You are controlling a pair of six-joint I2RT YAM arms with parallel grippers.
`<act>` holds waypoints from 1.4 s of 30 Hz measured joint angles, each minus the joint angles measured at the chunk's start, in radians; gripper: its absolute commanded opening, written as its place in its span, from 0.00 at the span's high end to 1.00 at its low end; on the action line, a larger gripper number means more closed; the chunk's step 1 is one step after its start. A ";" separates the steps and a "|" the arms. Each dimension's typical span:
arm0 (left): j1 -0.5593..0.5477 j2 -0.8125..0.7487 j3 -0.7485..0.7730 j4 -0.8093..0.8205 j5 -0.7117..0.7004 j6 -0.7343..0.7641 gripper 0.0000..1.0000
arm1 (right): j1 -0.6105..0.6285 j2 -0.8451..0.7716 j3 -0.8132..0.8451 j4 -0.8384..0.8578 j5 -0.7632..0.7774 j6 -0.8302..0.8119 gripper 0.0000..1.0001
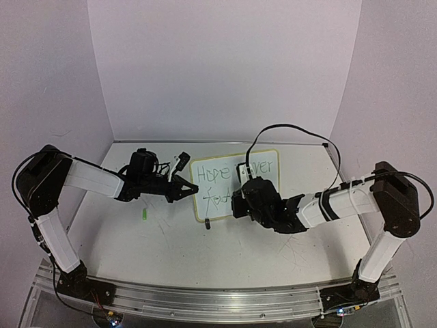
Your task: Write a sentence on the whiteboard
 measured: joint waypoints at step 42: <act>-0.002 0.000 0.000 0.000 0.000 0.001 1.00 | -0.051 -0.036 -0.046 0.051 -0.126 -0.005 1.00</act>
